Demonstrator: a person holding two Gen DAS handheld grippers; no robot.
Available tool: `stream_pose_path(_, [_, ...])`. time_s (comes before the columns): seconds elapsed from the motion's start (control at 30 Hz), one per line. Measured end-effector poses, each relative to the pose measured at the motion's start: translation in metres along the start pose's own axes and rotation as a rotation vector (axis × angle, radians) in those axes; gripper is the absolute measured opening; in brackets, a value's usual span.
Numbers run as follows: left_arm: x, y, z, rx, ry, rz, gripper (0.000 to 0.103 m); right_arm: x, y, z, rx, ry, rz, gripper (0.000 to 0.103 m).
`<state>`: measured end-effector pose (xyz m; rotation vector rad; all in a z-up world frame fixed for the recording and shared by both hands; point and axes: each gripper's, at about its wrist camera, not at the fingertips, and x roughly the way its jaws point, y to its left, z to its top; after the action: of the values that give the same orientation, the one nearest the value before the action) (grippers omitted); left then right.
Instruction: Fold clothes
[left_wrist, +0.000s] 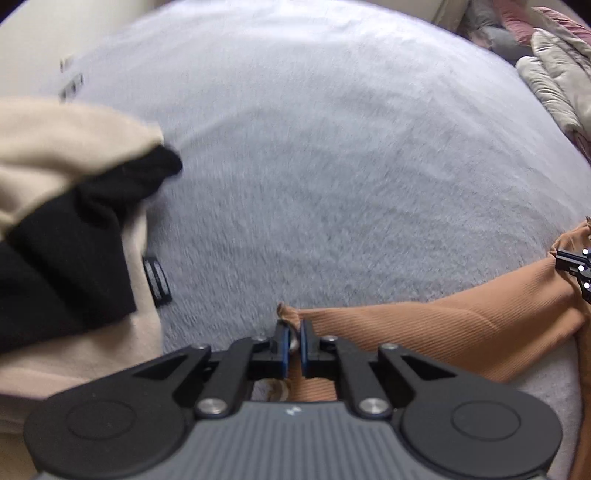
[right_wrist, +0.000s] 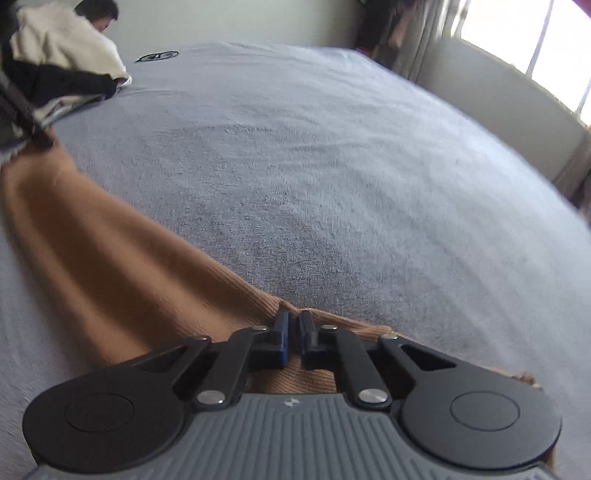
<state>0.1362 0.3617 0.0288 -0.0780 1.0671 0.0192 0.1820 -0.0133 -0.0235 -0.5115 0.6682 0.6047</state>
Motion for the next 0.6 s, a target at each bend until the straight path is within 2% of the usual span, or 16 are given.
stream_pose_path(0.07, [-0.01,0.002,0.0,0.008,-0.059,0.011,0.006,-0.007,0.006,-0.005,0.002,-0.086,-0.082,0.003])
stream_pose_path(0.17, [-0.019,0.008,0.0,-0.011,-0.142,0.028,0.006,-0.016,0.005,-0.008,0.086,-0.2,-0.173,0.003])
stream_pose_path(0.2, [-0.014,0.007,0.001,-0.007,-0.124,0.031,0.006,-0.012,0.005,-0.008,0.094,-0.188,-0.176,0.003])
stream_pose_path(0.27, [-0.003,0.006,0.003,0.002,-0.083,0.037,0.007,0.003,0.009,-0.006,0.076,-0.103,-0.16,0.004])
stream_pose_path(0.33, [0.012,0.002,0.005,0.024,-0.006,0.053,0.009,0.005,0.01,-0.001,0.073,-0.082,-0.174,0.006])
stream_pose_path(0.37, [0.015,-0.001,0.007,0.036,0.004,0.06,0.01,0.003,0.009,0.002,0.079,-0.078,-0.18,0.007])
stream_pose_path(0.4, [0.013,-0.002,0.009,0.046,-0.008,0.068,0.014,0.001,0.008,0.006,0.091,-0.074,-0.181,0.008])
stream_pose_path(0.47, [0.007,-0.002,0.013,0.052,-0.031,0.076,0.018,-0.01,0.003,0.011,0.145,-0.075,-0.165,0.019])
stream_pose_path(0.57, [-0.005,0.001,0.021,0.032,-0.056,0.075,0.026,-0.031,0.003,0.013,0.225,-0.074,-0.103,0.02])
stream_pose_path(0.6, [-0.008,0.002,0.023,0.017,-0.06,0.073,0.033,-0.035,0.006,0.011,0.249,-0.072,-0.061,0.021])
